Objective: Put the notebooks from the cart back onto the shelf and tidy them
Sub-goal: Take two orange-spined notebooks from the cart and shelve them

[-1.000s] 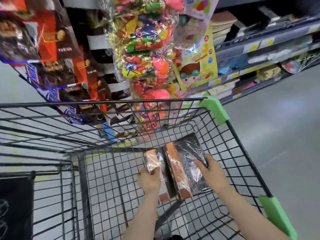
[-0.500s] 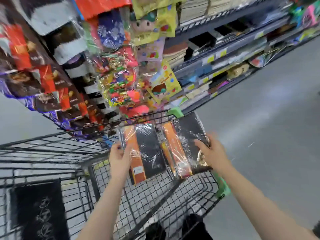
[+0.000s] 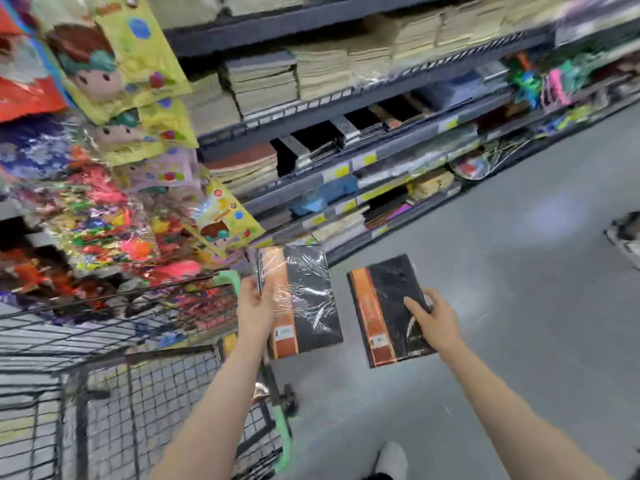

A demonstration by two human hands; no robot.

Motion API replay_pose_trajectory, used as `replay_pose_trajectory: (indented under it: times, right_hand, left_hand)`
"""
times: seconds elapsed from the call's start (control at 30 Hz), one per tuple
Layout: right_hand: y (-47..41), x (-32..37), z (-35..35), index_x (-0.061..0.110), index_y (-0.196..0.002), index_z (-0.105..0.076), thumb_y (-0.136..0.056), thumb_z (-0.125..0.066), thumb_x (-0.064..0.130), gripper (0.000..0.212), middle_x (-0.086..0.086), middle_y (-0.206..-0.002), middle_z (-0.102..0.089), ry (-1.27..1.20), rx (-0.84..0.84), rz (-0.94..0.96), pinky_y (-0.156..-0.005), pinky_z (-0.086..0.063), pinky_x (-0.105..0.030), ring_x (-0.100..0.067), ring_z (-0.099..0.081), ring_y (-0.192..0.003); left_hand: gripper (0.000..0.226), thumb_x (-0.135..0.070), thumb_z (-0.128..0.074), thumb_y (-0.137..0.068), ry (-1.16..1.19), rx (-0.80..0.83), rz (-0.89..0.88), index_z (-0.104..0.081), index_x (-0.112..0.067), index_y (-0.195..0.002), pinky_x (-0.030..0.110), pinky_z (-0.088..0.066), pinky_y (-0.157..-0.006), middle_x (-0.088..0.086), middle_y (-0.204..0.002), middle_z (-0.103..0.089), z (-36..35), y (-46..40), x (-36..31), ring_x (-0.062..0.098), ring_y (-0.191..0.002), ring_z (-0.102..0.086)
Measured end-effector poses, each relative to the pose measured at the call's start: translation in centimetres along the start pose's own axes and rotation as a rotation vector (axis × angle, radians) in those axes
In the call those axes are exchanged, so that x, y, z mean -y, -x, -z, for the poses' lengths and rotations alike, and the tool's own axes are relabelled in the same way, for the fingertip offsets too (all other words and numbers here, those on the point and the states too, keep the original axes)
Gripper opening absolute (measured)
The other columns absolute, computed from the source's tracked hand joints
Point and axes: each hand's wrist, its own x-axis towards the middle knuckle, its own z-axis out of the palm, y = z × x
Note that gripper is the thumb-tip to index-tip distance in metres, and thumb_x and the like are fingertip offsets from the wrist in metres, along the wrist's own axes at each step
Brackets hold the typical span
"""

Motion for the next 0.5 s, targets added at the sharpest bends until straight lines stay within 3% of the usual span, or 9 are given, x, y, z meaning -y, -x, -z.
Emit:
replay_pose_trajectory:
  times: [0.13,0.3,0.37,0.5]
  right_hand:
    - [-5.5,-2.2,6.7,0.007,-0.105,-0.057,-0.083,-0.065,0.024,0.030,-0.005,-0.066,-0.062,0.009,0.032,-0.029,-0.048,-0.039,-0.009,-0.002,-0.056,-0.053]
    - [-11.5,-2.5,12.3,0.008,-0.099,-0.057,-0.083,-0.065,0.021,0.022,-0.008,-0.068,-0.062,-0.060,0.063,-0.065,-0.040,-0.038,-0.006,0.001,-0.057,-0.045]
    - [-13.7,-2.4,13.6,0.011,-0.097,-0.058,-0.083,-0.065,0.027,0.022,-0.010,-0.074,-0.065,-0.074,0.067,-0.082,-0.045,-0.041,-0.008,-0.007,-0.060,-0.057]
    - [-18.6,-1.6,15.4,0.015,-0.099,-0.053,-0.085,-0.062,0.027,0.020,-0.003,-0.081,-0.062,-0.113,0.099,-0.121,-0.071,-0.044,-0.029,-0.022,-0.060,-0.077]
  left_hand:
    - [0.022,-0.015,-0.051,-0.093,-0.049,-0.082,-0.011,-0.049,0.000,-0.108,0.035,-0.037,-0.080,0.014,-0.095,-0.053,-6.4,0.4,-1.2,0.026,-0.091,-0.051]
    - [0.021,-0.013,-0.050,-0.093,-0.068,-0.159,0.022,-0.051,0.004,-0.104,0.036,-0.038,-0.075,0.013,-0.092,-0.053,-12.6,0.2,-3.0,0.028,-0.086,-0.052]
    - [0.021,-0.012,-0.051,-0.092,-0.088,-0.172,0.028,-0.051,0.007,-0.103,0.040,-0.039,-0.075,0.011,-0.089,-0.050,-14.7,-0.4,-3.6,0.022,-0.082,-0.046]
    - [0.008,-0.009,-0.050,-0.092,-0.026,-0.174,0.059,-0.052,-0.005,-0.099,0.035,-0.038,-0.076,0.011,-0.090,-0.054,-18.6,-2.5,-4.5,0.021,-0.085,-0.050]
